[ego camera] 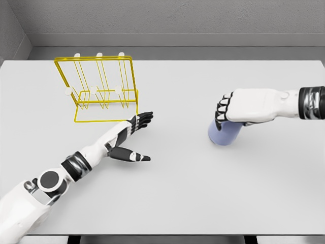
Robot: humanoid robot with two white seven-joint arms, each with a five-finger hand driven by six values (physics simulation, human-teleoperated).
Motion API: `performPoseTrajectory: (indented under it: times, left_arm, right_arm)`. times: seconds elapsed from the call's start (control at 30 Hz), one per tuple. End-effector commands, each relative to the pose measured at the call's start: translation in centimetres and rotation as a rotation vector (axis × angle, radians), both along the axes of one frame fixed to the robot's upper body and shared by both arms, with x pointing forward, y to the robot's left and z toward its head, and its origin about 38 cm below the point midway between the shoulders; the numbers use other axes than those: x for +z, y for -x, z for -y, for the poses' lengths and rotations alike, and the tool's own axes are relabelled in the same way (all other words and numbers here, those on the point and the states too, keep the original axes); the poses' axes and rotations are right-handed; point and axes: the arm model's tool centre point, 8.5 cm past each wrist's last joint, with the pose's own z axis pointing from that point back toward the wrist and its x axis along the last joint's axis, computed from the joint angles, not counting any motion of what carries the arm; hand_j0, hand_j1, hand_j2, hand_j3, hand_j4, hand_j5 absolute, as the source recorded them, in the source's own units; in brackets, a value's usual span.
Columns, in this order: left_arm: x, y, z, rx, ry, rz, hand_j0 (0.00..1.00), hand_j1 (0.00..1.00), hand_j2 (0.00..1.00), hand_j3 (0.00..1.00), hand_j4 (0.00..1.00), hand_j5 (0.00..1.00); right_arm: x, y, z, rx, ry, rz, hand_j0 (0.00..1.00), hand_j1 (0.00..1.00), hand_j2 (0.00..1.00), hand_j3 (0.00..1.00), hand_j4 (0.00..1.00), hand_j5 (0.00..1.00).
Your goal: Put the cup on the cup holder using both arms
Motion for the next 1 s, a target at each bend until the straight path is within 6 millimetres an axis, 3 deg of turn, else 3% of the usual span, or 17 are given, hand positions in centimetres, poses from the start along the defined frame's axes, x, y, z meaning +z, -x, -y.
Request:
performPoseTrajectory:
  times: [0.0, 0.57, 0.77, 0.8, 0.83, 0.87, 0.97]
  left_arm:
    - [-0.1, 0.0, 0.1, 0.001, 0.004, -0.004, 1.0, 1.0, 1.0, 1.0, 1.0, 1.0]
    - [0.0, -0.1, 0.0, 0.003, 0.003, -0.003, 1.0, 1.0, 1.0, 1.0, 1.0, 1.0]
    - [0.0, -0.2, 0.0, 0.004, 0.002, -0.001, 1.0, 1.0, 1.0, 1.0, 1.0, 1.0]
    - [0.0, -0.2, 0.0, 0.005, 0.002, -0.002, 1.0, 1.0, 1.0, 1.0, 1.0, 1.0]
    - [0.0, -0.2, 0.0, 0.005, 0.002, -0.002, 1.0, 1.0, 1.0, 1.0, 1.0, 1.0]
    - [0.0, -0.2, 0.0, 0.005, 0.002, -0.002, 1.0, 1.0, 1.0, 1.0, 1.0, 1.0]
    - [0.0, -0.2, 0.1, 0.003, 0.004, -0.001, 1.0, 1.0, 1.0, 1.0, 1.0, 1.0]
  right_arm:
    - [0.3, 0.2, -0.6, 0.015, -0.018, 0.0, 0.56, 0.56, 0.56, 0.56, 0.56, 0.56]
    - [0.3, 0.2, -7.3, 0.156, -0.146, -0.01, 0.56, 0.56, 0.56, 0.56, 0.56, 0.56]
    - [0.2, 0.2, -7.1, 0.151, -0.136, -0.006, 0.57, 0.57, 0.57, 0.57, 0.57, 0.57]
    - [0.2, 0.2, -7.1, 0.15, -0.134, -0.004, 0.62, 0.62, 0.62, 0.62, 0.62, 0.62]
    - [0.0, 0.2, -7.1, 0.151, -0.128, -0.002, 0.86, 0.86, 0.86, 0.86, 0.86, 0.86]
    - [0.1, 0.2, -7.2, 0.152, -0.131, -0.001, 1.0, 1.0, 1.0, 1.0, 1.0, 1.0]
    - [0.1, 0.2, -7.3, 0.154, -0.135, -0.002, 1.0, 1.0, 1.0, 1.0, 1.0, 1.0]
